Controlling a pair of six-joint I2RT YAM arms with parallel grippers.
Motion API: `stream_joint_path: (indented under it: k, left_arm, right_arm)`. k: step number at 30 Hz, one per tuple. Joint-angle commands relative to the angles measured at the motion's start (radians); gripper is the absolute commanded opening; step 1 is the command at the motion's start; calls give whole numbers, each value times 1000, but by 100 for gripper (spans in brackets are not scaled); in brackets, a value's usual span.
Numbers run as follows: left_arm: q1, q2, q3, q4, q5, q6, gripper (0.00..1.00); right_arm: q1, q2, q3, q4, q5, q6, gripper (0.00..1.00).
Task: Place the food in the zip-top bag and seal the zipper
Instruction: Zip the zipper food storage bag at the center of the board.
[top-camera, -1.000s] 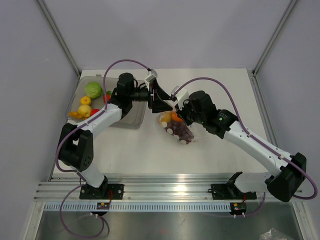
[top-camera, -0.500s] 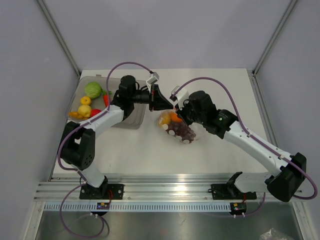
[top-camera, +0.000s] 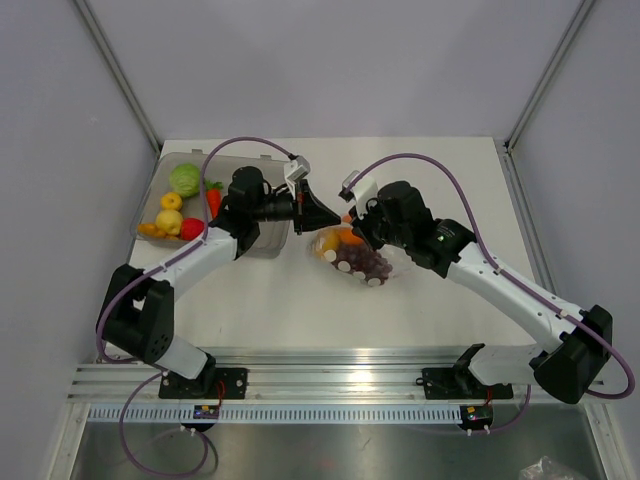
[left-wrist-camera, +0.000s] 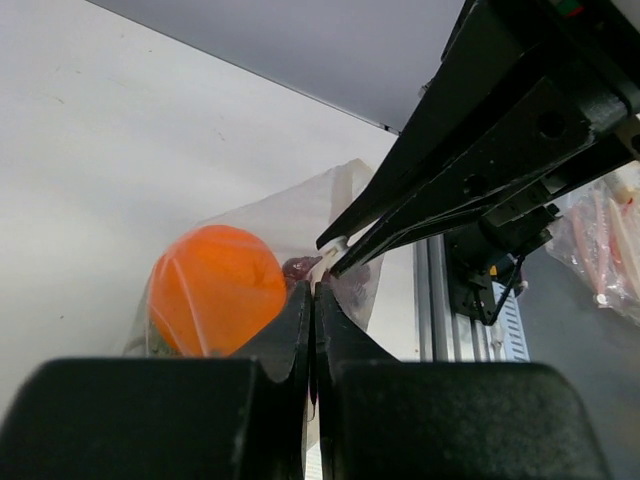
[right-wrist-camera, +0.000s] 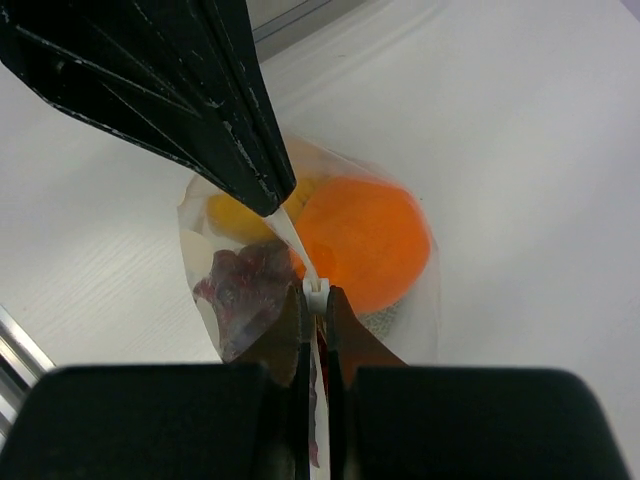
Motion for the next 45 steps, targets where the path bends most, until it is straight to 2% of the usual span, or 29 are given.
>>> stream_joint_path:
  k: [1, 8, 20, 25, 27, 30, 31, 32, 33, 34, 35, 36, 37, 39, 40, 45]
  left_arm:
    - [5, -43, 0, -45, -89, 71, 0]
    - [47, -69, -46, -27, -152, 68, 0]
    - [130, -61, -5, -48, -139, 77, 0]
    - [131, -50, 18, -56, -126, 75, 0]
    - [130, -50, 37, -83, -103, 89, 0]
    - [125, -72, 107, -221, -60, 173, 0]
    - [119, -80, 138, -281, -61, 262, 0]
    - [113, -90, 165, -415, -78, 303, 1]
    - [98, -98, 226, -491, -101, 374, 24]
    - [90, -106, 250, -558, -127, 488, 39]
    - [85, -113, 267, -659, -142, 533, 56]
    - [65, -136, 278, -689, -162, 575, 68]
    - [52, -147, 290, -721, -235, 656, 87]
    - [10, -167, 301, -796, -288, 734, 96]
    - [-2, -179, 308, -816, -314, 794, 97]
    - [-66, -187, 307, -815, -320, 861, 97]
  right_arm:
    - [0, -25, 19, 81, 11, 14, 0]
    - [-31, -42, 22, 72, 17, -6, 0]
    - [-68, -91, 5, 14, 7, -46, 0]
    - [-68, -112, 22, -38, -73, -61, 0]
    - [-68, -114, 33, -75, -111, -76, 0]
    - [-68, -105, 57, -130, -139, -124, 0]
    - [-68, -96, 67, -143, -133, -142, 0]
    - [-68, -89, 88, -155, -131, -150, 0]
    - [-68, -85, 97, -178, -130, -162, 0]
    - [-68, -79, 103, -184, -128, -219, 0]
    - [-68, -79, 107, -190, -134, -236, 0]
    - [-68, -79, 119, -193, -127, -251, 0]
    - [-68, -86, 123, -192, -125, -273, 0]
    - [-68, -92, 140, -193, -133, -291, 0]
    - [-68, -97, 146, -196, -137, -305, 0]
    - [-68, -86, 177, -210, -165, -322, 0]
